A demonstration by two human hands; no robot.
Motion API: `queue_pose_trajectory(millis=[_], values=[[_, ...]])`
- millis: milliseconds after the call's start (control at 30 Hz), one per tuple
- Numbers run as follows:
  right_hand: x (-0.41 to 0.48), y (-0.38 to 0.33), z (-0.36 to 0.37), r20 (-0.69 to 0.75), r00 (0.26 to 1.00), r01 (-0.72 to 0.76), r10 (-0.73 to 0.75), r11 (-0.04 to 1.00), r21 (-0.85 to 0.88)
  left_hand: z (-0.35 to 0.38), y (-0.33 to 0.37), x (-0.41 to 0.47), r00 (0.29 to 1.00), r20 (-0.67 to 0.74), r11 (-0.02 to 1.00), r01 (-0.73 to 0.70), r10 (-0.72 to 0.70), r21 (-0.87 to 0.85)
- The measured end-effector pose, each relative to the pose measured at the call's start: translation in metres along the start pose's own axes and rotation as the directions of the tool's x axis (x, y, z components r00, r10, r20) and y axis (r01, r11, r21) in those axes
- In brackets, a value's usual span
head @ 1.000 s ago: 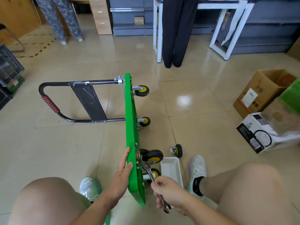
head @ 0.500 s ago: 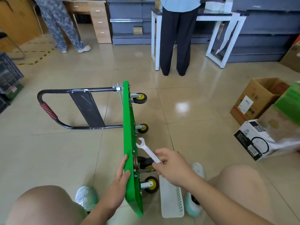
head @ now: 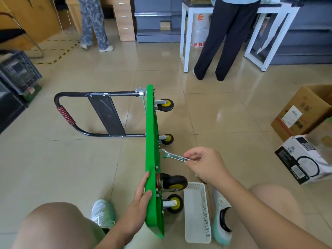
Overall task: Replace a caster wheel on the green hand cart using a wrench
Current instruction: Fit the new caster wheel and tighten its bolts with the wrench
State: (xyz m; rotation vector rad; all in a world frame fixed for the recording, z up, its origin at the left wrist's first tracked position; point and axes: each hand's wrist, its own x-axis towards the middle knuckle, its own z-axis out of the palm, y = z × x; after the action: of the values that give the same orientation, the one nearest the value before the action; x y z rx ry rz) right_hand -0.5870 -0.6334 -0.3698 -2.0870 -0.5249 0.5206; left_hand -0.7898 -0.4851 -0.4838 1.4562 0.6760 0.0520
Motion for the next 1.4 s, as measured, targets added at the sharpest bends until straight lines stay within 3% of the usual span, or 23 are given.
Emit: queue_pose_trajectory(millis=[200,333,433,567,667,867,1400], values=[[0.028,-0.004,-0.006,0.004,0.999,-0.040,0.041,0.951,0.306,-0.002,-0.001,0.001,1.000,0.021,1.000,0.002,-0.002,0.006],[0.048,-0.006,-0.002,-0.009,0.993,-0.094,0.122,0.807,0.583,-0.004,0.002,0.001,1.000,0.012,1.000,0.023,-0.024,0.019],[0.067,-0.008,0.007,0.060,0.981,-0.176,0.185,0.712,0.680,-0.005,0.005,0.003,0.998,-0.025,0.998,0.058,-0.057,0.035],[0.085,-0.015,0.018,0.167,0.970,-0.240,0.175,0.786,0.569,-0.007,0.018,0.008,0.998,-0.034,0.997,0.058,-0.056,0.059],[0.087,-0.019,0.028,0.196,0.980,-0.112,0.020,0.875,0.471,-0.008,0.036,0.012,1.000,-0.029,0.993,0.008,-0.004,0.118],[0.082,-0.024,0.051,0.250,0.946,0.072,-0.208,0.884,0.461,-0.029,0.078,0.052,1.000,-0.004,0.935,0.002,-0.001,0.355],[0.080,-0.014,0.078,0.264,0.905,0.163,-0.333,0.846,0.507,-0.043,0.095,0.096,0.994,0.080,0.981,0.052,-0.068,0.189]])
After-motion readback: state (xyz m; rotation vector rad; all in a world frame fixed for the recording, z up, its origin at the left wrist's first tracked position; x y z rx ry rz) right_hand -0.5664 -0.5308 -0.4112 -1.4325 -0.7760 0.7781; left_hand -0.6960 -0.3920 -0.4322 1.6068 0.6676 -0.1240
